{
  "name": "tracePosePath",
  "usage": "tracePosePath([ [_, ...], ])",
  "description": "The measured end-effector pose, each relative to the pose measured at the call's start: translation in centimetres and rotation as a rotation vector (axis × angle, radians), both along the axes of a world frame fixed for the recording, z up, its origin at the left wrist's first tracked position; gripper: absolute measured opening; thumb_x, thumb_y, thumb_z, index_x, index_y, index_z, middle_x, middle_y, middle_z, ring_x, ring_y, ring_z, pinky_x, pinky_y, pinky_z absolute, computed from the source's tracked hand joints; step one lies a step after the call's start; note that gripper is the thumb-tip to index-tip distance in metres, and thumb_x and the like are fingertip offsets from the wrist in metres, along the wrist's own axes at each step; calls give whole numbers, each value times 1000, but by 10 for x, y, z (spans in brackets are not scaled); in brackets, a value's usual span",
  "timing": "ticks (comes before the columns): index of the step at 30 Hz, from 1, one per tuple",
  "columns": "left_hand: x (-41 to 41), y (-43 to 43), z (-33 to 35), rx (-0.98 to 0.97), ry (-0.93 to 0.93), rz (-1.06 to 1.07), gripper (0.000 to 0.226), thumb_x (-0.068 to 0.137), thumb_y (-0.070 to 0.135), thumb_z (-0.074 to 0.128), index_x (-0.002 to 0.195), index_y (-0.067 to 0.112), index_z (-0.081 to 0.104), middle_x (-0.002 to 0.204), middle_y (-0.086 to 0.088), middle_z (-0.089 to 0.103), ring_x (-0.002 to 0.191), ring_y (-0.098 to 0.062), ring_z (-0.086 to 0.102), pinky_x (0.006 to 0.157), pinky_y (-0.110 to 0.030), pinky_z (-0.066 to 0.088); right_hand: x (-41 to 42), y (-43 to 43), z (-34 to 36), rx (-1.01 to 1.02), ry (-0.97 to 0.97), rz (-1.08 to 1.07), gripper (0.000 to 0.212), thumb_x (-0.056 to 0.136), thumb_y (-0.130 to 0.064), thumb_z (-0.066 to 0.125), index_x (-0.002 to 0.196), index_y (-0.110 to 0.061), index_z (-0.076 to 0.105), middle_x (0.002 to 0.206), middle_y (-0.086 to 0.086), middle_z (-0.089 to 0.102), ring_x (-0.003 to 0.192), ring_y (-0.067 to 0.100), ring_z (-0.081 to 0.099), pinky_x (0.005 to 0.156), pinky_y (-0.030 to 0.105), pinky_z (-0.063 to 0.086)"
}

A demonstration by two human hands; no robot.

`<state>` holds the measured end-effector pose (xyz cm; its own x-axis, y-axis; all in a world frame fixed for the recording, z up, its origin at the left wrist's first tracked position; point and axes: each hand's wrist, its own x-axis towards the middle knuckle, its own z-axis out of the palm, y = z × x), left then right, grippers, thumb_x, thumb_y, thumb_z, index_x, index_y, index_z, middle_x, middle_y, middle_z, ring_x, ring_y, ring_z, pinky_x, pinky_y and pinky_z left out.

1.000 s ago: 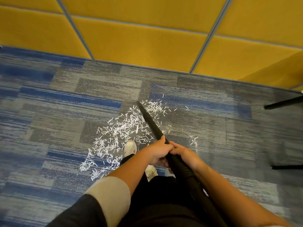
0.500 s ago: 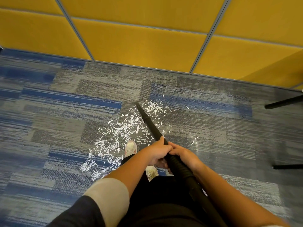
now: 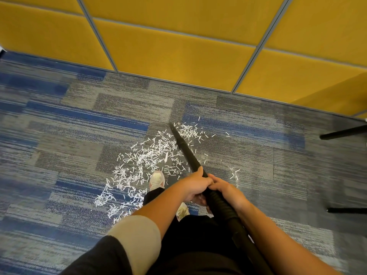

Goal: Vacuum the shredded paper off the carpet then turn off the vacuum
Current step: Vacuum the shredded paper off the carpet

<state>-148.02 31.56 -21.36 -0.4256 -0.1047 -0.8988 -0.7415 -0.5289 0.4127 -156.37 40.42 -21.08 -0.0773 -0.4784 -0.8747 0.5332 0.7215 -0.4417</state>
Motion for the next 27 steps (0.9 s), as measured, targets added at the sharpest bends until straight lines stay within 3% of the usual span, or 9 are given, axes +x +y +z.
tracePosePath([
  [5, -9, 2, 2, 4, 32, -51, 74, 97, 16, 40, 151, 30, -10, 79, -7, 56, 47, -15, 52, 49, -28, 52, -5, 5, 7, 3, -12, -52, 53, 90, 2, 41, 137, -23, 44, 67, 19, 63, 43, 28, 57, 42, 30, 49],
  [10, -9, -3, 2, 11, 32, -69, 75, 97, 16, 40, 150, 30, -10, 76, -7, 55, 42, -12, 51, 49, -27, 52, -5, 1, 11, 7, -13, -61, 56, 90, 3, 41, 139, -23, 42, 65, 20, 63, 41, 28, 56, 40, 29, 49],
  [14, -10, -5, 2, 18, 29, -89, 76, 96, 15, 41, 151, 29, -11, 78, -8, 55, 45, -14, 52, 49, -28, 52, -4, 0, 10, 21, 1, -81, 56, 90, 3, 43, 139, -23, 42, 79, 21, 63, 43, 27, 59, 40, 29, 49],
  [19, -12, -4, 2, 5, 17, -92, 75, 96, 15, 41, 150, 30, -9, 75, -9, 55, 45, -14, 52, 50, -30, 53, -4, 3, 6, 34, 2, -86, 55, 89, 1, 45, 137, -26, 45, 80, 21, 64, 50, 29, 59, 47, 32, 50],
  [22, -8, -4, 0, 7, 13, -105, 74, 97, 15, 40, 151, 30, -8, 78, -9, 54, 51, -16, 53, 60, -34, 54, 0, 1, 6, 34, 25, -85, 56, 88, 0, 47, 138, -24, 45, 83, 19, 64, 52, 27, 59, 50, 33, 50],
  [27, 4, -16, 3, 20, 17, -134, 75, 97, 15, 40, 151, 31, -9, 83, -8, 54, 56, -17, 54, 64, -34, 54, 18, -7, 13, 13, 6, -156, 53, 90, 4, 41, 139, -17, 42, 85, 19, 60, 40, 22, 58, 36, 26, 47],
])
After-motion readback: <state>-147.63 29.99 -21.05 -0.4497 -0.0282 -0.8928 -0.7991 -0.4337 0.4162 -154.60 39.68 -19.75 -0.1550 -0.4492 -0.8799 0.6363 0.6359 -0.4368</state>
